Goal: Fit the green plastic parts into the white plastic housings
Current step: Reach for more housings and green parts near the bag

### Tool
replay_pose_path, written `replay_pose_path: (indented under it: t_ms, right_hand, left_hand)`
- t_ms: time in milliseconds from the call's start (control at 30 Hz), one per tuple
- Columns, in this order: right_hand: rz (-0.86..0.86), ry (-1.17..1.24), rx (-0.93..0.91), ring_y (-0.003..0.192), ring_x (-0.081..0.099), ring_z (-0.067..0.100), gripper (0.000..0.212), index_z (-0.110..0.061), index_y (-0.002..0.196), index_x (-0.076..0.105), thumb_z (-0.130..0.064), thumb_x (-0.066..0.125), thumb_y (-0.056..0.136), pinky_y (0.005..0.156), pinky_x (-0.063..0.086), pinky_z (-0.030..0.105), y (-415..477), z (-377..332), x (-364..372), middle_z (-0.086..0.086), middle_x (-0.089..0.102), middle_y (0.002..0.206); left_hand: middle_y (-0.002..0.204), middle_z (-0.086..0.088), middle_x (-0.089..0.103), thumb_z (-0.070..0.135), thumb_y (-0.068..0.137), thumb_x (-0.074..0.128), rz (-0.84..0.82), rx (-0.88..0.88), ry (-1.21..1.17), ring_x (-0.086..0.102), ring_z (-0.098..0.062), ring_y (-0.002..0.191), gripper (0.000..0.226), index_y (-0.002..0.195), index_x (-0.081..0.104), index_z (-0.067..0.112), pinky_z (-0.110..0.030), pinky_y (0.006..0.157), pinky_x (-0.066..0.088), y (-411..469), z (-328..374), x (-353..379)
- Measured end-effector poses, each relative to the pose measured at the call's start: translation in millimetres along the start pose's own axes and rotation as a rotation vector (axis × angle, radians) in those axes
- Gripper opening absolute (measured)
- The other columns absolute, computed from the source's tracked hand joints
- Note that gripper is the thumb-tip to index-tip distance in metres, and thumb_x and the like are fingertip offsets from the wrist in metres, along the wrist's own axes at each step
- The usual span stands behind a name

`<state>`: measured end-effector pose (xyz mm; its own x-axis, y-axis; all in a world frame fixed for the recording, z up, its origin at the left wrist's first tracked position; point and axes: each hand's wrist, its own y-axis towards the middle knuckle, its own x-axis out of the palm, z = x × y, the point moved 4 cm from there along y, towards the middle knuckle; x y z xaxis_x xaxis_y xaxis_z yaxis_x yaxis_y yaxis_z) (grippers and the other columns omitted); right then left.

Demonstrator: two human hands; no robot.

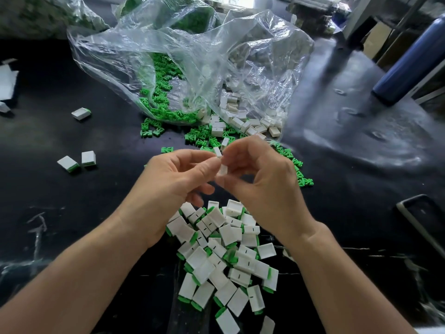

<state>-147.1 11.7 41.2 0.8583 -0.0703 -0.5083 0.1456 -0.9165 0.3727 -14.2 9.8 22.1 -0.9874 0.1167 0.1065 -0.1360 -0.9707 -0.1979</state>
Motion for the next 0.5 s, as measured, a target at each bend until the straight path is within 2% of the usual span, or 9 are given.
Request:
replay_pose_path:
  t_ms: [100, 200, 267, 333, 433, 500]
  right_hand:
    - [-0.083, 0.002, -0.025, 0.075, 0.062, 0.011, 0.025, -0.004, 0.091, 0.063, 0.004, 0.074, 0.07, 0.072, 0.054, 0.02, -2.0, -3.5, 7.6, -0.004, 0.061, 0.08]
    - [-0.151, -0.049, 0.039, 0.075, 0.061, 0.007, 0.022, -0.011, 0.094, 0.064, -0.012, 0.074, 0.075, 0.072, 0.051, 0.017, 1.1, 0.1, 1.5, -0.005, 0.064, 0.082]
    - [-0.126, -0.141, 0.142, 0.071, 0.058, 0.0, 0.014, -0.021, 0.089, 0.064, -0.025, 0.071, 0.078, 0.069, 0.048, 0.012, 5.6, 10.1, -13.0, -0.012, 0.062, 0.079]
    - [-0.096, -0.272, 0.276, 0.068, 0.055, -0.003, 0.007, -0.029, 0.081, 0.063, -0.029, 0.07, 0.079, 0.066, 0.045, 0.012, 9.5, 25.5, -31.4, -0.017, 0.06, 0.072]
    - [-0.128, -0.408, 0.464, 0.064, 0.053, 0.002, 0.01, -0.027, 0.07, 0.064, -0.03, 0.071, 0.076, 0.065, 0.041, 0.019, 9.2, 46.3, -54.7, -0.013, 0.06, 0.068]
    - [-0.161, -0.442, 0.54, 0.061, 0.054, 0.002, 0.012, -0.027, 0.066, 0.064, -0.029, 0.073, 0.074, 0.059, 0.04, 0.018, 6.8, 52.8, -63.4, -0.011, 0.061, 0.066]
  left_hand:
    - [0.054, -0.002, 0.063, 0.015, 0.066, 0.067, -0.003, 0.018, 0.062, 0.056, -0.008, 0.047, 0.02, 0.084, 0.069, 0.009, -0.017, 0.044, 0.045, -0.2, -0.1, -0.4]
    - [0.054, -0.002, 0.064, 0.001, 0.076, 0.065, 0.041, 0.016, 0.055, 0.057, -0.007, 0.047, 0.01, 0.081, 0.069, 0.009, -0.016, 0.046, 0.048, 1.4, -1.0, -3.3]
    - [0.056, -0.002, 0.066, -0.001, 0.076, 0.064, 0.062, 0.011, 0.025, 0.059, -0.007, 0.049, 0.011, 0.079, 0.069, 0.009, -0.016, 0.048, 0.05, 2.0, -0.9, -3.7]
    - [0.06, -0.003, 0.067, -0.002, 0.077, 0.063, 0.064, 0.008, 0.001, 0.061, -0.008, 0.051, 0.013, 0.078, 0.069, 0.009, -0.017, 0.048, 0.051, 1.4, 0.1, -3.4]
    - [0.061, -0.003, 0.068, -0.002, 0.076, 0.063, 0.062, -0.002, -0.013, 0.062, -0.009, 0.053, 0.013, 0.077, 0.07, 0.01, -0.017, 0.049, 0.052, 0.5, 0.6, -3.3]
    - [0.062, -0.002, 0.068, -0.001, 0.076, 0.064, 0.061, -0.01, -0.012, 0.062, -0.009, 0.053, 0.013, 0.076, 0.07, 0.011, -0.017, 0.049, 0.051, 0.3, 0.8, -3.8]
